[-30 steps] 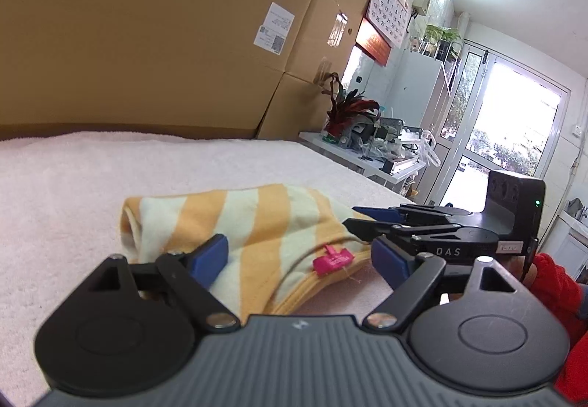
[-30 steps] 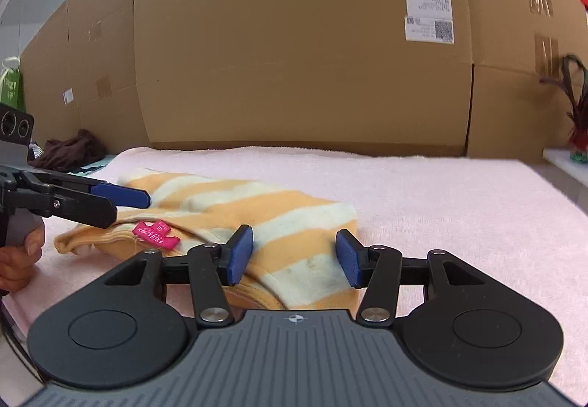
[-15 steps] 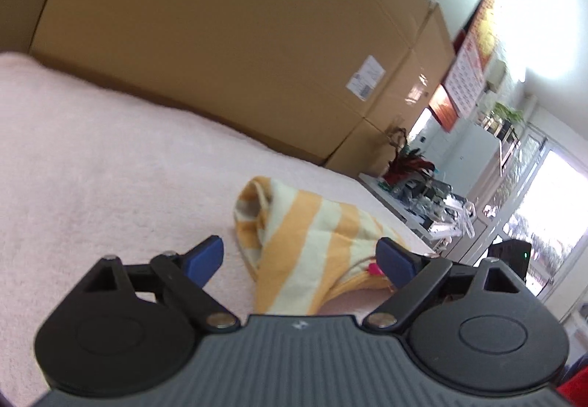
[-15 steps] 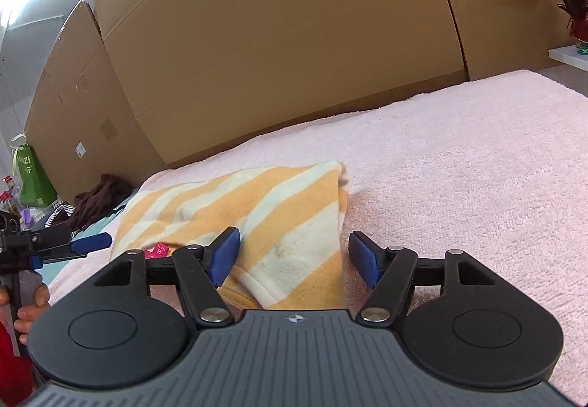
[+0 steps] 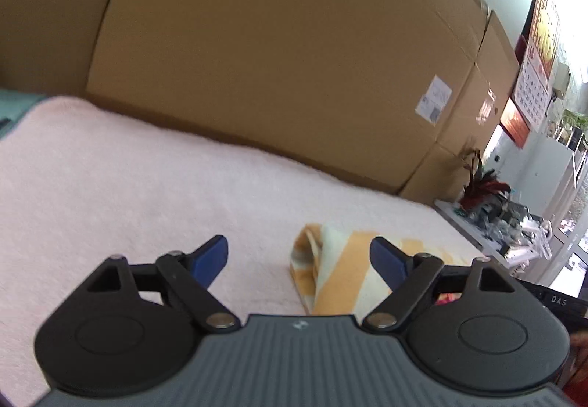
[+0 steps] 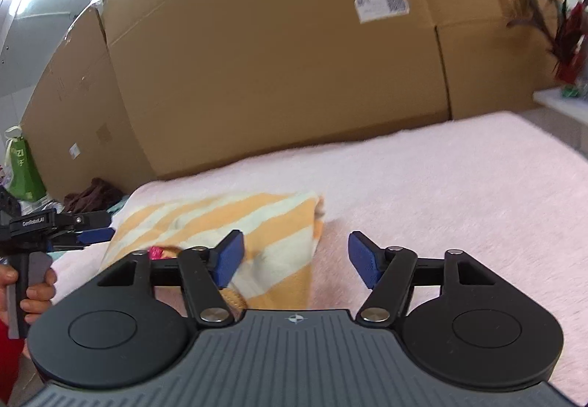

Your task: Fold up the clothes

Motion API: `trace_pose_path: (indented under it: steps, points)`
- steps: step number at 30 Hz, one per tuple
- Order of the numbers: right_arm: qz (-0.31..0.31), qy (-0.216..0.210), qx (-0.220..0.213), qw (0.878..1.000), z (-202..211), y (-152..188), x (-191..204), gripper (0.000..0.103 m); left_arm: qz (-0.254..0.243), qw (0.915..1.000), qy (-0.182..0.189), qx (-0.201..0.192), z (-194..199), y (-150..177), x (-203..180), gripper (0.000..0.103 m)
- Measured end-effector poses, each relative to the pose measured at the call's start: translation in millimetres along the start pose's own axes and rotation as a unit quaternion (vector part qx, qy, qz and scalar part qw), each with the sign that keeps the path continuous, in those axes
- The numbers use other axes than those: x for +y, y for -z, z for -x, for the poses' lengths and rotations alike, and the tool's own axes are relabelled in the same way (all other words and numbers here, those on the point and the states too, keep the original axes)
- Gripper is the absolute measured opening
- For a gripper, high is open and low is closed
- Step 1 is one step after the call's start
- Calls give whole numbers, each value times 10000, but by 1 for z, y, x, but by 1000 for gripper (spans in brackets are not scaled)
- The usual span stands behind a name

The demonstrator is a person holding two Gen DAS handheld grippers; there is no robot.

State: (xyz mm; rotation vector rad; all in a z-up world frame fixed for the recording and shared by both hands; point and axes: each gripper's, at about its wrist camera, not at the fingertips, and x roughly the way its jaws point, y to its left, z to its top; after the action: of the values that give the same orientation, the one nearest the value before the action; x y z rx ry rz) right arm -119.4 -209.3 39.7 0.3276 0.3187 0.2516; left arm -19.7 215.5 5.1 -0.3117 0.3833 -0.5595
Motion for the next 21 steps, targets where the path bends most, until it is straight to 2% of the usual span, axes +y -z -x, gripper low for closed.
trace_pose_path:
  steps: [1,2,4,6,7,8,10,11,13,14,15,16,18,19,21]
  points:
    - [-3,23,-204,9998,6,-4,0,40,-64,9997,68,-242,6,-5,-5,76]
    - [-27,23,-402,9992,12,-9,0,36,-147,9988,154,-436,8,-9,-12,72]
    - [-489,-461,-525,9964,5,-14,1,31,-367,9967,355,-634,1,-15,-30,66]
    - [-969,-966,-521,9892,-9,-16,2,31,-475,9971,341,-489,-20,-15,-45,54]
    - [-1189,-1094,-428,9859,-20,-14,3,31,-456,9978,318,-353,-32,-14,-50,43]
    - [-1410,-1217,-330,9819,-31,-11,4,32,-331,9988,317,-157,-45,-11,-51,32]
    - [-1890,-1393,-45,9720,-54,-4,2,32,27,9989,347,298,-70,-2,-50,19]
    - [-2116,-1455,87,9664,-64,-1,1,32,149,9983,300,483,-78,3,-48,19]
    - [-2300,-1103,141,9668,-69,6,-6,18,229,9974,108,680,-86,17,-42,19]
    - [-2253,-883,173,9701,-68,8,-11,18,267,9969,72,736,-87,21,-40,19]
    - [-2219,-683,206,9724,-66,9,-16,9,302,9968,124,729,-85,22,-38,20]
    - [-2326,-701,245,9697,-64,13,-24,0,315,9967,167,724,-85,23,-37,22]
    - [-2706,-860,277,9584,-61,20,-39,0,307,9969,217,694,-84,24,-37,23]
    - [-2745,-876,276,9572,-60,21,-41,0,305,9969,257,673,-83,25,-37,27]
    - [-2704,-823,235,9589,-56,17,-38,0,305,9969,417,601,-83,26,-38,41]
